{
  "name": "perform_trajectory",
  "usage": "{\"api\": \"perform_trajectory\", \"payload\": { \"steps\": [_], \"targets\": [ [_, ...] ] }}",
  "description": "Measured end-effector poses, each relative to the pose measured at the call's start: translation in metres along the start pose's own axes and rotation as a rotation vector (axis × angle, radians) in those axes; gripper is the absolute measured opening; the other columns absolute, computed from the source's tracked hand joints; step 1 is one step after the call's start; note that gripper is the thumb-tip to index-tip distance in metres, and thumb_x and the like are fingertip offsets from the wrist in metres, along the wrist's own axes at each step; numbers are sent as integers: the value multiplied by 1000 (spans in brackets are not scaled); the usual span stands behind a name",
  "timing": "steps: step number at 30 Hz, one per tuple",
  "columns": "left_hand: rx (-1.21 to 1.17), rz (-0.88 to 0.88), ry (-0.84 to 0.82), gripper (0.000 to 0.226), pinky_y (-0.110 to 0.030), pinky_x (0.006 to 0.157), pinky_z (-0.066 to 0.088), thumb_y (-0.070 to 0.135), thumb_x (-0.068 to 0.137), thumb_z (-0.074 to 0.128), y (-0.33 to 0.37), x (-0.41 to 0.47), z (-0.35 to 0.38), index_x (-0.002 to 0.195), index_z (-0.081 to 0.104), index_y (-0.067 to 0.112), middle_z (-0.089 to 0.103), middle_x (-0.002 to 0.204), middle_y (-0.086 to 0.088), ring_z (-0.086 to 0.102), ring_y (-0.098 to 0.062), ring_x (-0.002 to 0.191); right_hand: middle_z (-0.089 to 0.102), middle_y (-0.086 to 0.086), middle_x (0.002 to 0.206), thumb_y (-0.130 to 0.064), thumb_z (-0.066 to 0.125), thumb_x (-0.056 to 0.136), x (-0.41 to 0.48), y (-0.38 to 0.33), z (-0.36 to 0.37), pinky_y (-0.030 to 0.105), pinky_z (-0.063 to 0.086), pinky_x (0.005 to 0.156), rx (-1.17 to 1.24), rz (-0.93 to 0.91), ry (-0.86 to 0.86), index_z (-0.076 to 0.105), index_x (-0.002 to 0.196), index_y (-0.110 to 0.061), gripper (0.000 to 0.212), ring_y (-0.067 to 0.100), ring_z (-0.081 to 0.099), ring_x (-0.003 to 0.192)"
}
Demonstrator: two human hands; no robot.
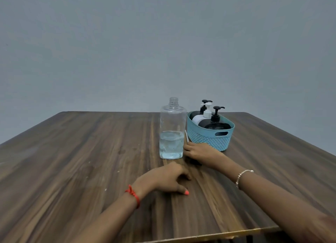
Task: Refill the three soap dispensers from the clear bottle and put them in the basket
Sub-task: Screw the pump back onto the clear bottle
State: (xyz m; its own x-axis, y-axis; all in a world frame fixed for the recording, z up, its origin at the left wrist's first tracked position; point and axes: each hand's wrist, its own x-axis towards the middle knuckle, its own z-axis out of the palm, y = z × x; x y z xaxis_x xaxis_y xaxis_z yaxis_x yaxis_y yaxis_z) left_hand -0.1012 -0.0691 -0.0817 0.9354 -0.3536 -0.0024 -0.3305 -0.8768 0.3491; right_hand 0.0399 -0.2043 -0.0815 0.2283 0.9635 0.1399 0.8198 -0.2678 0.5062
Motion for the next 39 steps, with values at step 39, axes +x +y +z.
{"api": "perform_trajectory", "payload": {
  "steps": [39],
  "targets": [
    [-809,-197,763,74,-46,100,46,27,76,74,-37,40,-76,135,30,15,45,133,-7,52,-23,118,65,14,81,1,65,78,55,78,-212,32,58,61,1166,574,1179,68,91,4,13,26,64,66]
  ]
}}
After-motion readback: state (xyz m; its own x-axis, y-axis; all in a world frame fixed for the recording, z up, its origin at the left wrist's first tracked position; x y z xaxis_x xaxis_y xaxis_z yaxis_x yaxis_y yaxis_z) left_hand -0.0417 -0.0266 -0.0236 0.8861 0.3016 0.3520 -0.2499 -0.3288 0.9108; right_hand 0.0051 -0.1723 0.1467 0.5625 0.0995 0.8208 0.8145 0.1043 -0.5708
